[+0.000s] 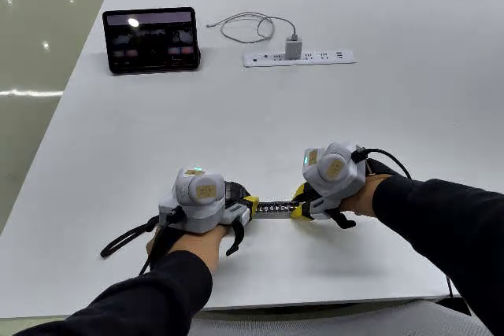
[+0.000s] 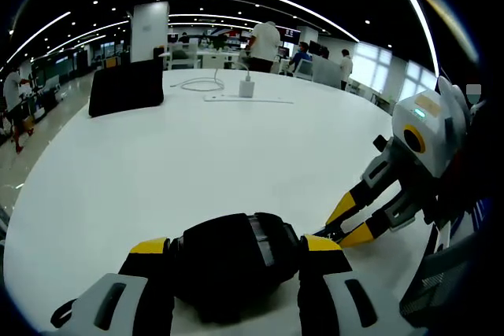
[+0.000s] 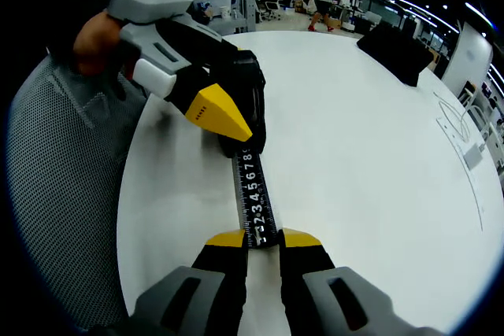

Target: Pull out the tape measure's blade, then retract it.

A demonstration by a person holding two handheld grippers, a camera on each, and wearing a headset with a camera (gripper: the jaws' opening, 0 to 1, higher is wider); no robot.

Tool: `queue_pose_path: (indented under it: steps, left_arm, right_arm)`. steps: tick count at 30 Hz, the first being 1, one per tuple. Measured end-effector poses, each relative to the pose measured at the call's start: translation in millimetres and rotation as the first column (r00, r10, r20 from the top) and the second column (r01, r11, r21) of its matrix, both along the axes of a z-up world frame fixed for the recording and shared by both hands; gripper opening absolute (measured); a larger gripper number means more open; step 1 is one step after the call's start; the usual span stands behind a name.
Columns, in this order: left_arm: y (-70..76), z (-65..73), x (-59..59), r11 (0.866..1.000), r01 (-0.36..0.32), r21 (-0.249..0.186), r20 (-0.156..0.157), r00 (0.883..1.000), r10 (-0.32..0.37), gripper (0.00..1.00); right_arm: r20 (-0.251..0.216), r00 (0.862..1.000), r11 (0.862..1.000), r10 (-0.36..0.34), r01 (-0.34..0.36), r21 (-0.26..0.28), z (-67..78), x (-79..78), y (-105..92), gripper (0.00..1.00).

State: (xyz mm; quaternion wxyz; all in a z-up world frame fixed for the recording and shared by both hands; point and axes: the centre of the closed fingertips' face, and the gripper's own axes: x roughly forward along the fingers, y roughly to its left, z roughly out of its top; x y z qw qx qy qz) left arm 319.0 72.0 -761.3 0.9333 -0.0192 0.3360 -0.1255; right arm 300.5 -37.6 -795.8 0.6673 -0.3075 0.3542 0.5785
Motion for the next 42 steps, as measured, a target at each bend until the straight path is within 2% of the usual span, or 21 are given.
queue_pose_path:
  steps: [19,42]
  left_arm:
    - [0.2,-0.3,0.5,1.0,0.003,0.001,-0.006,1.0,-0.003,0.6]
    - [1.0,-0.4,0.3,1.0,0.002,-0.006,-0.014,1.0,-0.002,0.6]
  right_arm:
    - [0.011,1.0,0.999,0.023,-0.024,0.024,0.1,-1.6,24.1,0.11]
    - [0.01,1.0,0.999,0.023,-0.023,0.037,-0.5,-2.6,40.7,0.11]
